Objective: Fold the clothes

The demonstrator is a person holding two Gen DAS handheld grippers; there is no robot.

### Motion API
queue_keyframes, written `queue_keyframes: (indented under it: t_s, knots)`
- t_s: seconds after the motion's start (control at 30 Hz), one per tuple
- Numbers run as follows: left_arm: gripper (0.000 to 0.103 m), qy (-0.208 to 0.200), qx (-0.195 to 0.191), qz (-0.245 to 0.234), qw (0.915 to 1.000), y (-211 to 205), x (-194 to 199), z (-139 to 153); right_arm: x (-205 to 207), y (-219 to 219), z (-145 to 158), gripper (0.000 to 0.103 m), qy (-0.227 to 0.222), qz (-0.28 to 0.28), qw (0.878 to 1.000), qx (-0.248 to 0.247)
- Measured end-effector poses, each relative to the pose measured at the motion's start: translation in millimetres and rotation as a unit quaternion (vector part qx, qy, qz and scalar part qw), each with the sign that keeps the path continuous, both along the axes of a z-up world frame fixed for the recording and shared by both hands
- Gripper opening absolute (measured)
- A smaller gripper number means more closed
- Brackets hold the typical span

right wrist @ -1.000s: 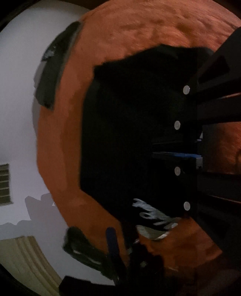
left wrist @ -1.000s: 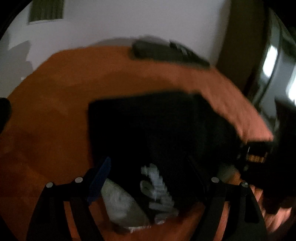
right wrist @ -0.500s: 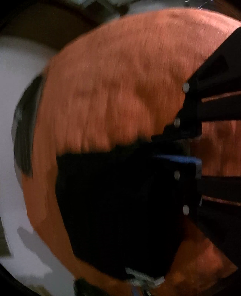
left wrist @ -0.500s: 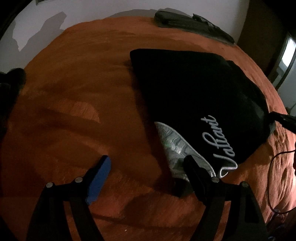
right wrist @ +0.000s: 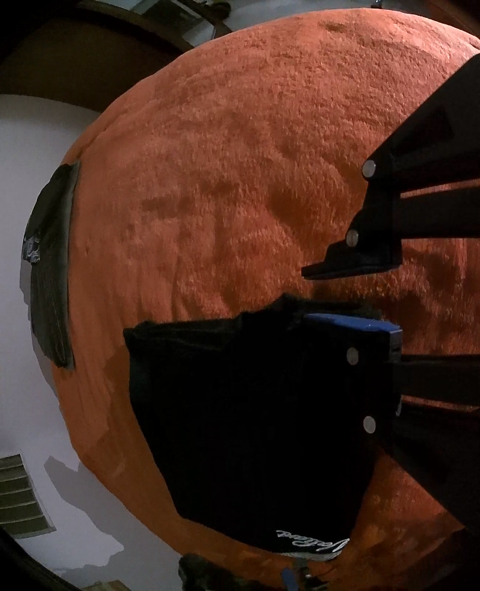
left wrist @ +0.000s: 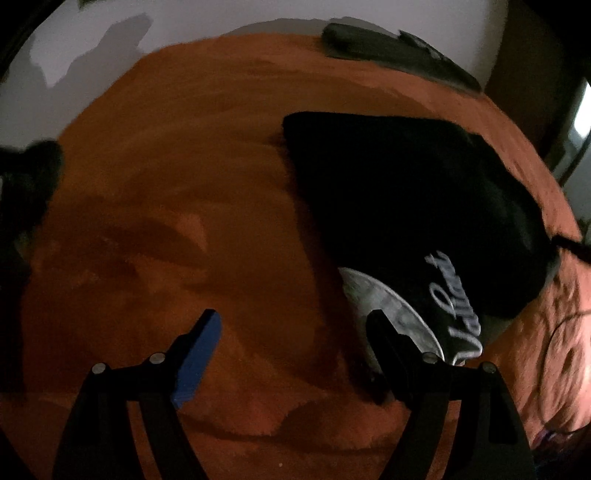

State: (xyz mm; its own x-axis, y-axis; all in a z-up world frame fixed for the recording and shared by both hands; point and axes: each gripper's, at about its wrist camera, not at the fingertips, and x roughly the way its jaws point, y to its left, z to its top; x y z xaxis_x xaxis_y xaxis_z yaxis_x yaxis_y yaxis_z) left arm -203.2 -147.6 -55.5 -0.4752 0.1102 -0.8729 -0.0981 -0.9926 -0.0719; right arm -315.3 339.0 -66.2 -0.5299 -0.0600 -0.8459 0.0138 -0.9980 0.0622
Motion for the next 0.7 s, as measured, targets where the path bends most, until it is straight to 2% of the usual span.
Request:
queue_keyframes:
  t_s: [0.1, 0.17, 0.27, 0.3, 0.33, 0.47, 0.7]
  knots:
    - [0.081, -0.039, 0.052, -0.014, 0.9978, -8.8, -19.8, -8.2, -1.0, 10.5, -3.7, 0.019, -0.008, 0.008, 1.0, -0.026]
    - [0.081, -0.059, 0.095, -0.02, 0.9935, -17.7, -29.6, -9.5, -6.5, 19.9, -4.0, 0.019, -0.016, 0.012, 0.997, -0.073]
    - [0.081, -0.079, 0.164, -0.023, 0.983, -29.4, -41.0, -7.8, -13.7, 33.2, -1.7, 0.033, -0.029, 0.022, 0.989, -0.146]
    - [0.081, -0.083, 0.181, -0.02, 0.9798, -32.2, -43.5, -7.0, -14.7, 37.9, 0.1, 0.04, -0.028, 0.017, 0.986, -0.162]
    - [0.081, -0.081, 0.189, -0.015, 0.9784, -34.2, -45.2, -6.0, -15.2, 42.6, 1.3, 0.042, -0.028, 0.014, 0.983, -0.179]
    - [0.081, -0.081, 0.189, -0.01, 0.9785, -34.1, -47.9, -7.0, -21.8, 55.2, 1.6, 0.042, -0.03, 0.012, 0.978, -0.207]
    - [0.081, -0.096, 0.176, -0.034, 0.9792, -19.5, -57.7, -15.3, -56.7, 61.7, -21.7, 0.042, -0.071, 0.003, 0.953, -0.295]
